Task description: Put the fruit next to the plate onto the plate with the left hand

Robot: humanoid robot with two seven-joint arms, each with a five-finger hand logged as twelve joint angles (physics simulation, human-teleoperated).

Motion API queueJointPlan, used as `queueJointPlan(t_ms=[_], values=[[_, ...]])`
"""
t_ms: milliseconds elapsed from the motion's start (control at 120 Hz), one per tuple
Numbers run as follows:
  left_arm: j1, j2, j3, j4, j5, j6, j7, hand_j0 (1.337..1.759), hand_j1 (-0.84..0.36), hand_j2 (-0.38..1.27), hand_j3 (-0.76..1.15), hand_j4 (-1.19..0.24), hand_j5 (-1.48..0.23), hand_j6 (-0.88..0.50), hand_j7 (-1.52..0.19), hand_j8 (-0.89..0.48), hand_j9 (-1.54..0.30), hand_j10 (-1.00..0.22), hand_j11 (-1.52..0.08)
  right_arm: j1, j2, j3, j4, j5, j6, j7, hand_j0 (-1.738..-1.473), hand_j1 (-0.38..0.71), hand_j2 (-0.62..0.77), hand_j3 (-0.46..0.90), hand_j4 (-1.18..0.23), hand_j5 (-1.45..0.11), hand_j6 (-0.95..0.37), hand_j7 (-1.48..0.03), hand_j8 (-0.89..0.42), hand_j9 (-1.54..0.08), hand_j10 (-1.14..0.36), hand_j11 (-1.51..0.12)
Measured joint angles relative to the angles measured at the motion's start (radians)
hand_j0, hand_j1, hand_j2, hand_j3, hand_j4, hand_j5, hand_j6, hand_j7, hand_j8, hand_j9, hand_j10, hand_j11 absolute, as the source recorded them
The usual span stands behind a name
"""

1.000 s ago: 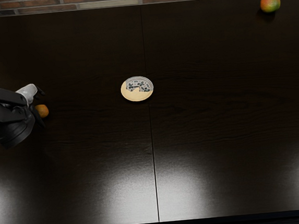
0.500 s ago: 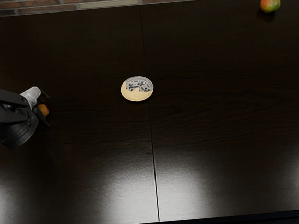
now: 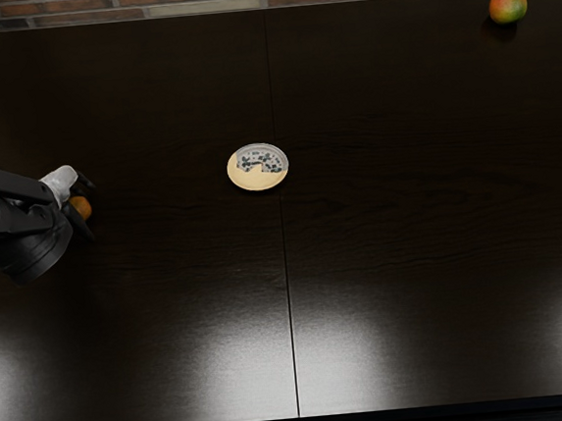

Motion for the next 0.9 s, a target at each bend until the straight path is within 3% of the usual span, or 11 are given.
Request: queueJointPlan(t_ms=[125,900], values=[[0.002,0.002,0.002,0.002,0.001,0.001,0.0,1.63,-0.07,0.02,-0.04,-0.34,-0.44,-0.34,-0.44,-0.34,-0.44,-0.34,-0.44,0.0,0.0,0.0,0.0,0.0,0.0,0.0,-1.658,-0.33,0.0,0.0,-0.01,-0.02,-0.01,-0.02,-0.01,-0.02,-0.01,-0.02],[0.0,0.006,0.011,0.013,-0.001,0.002,0.0,1.657,-0.14,0.08,0.0,-0.41,-0.53,-0.41,-0.53,-0.41,-0.53,-0.41,-0.53,0.0,0.0,0.0,0.0,0.0,0.0,0.0,-1.658,-0.33,0.0,0.0,-0.01,-0.02,-0.01,-0.02,-0.01,-0.02,-0.01,-0.02]])
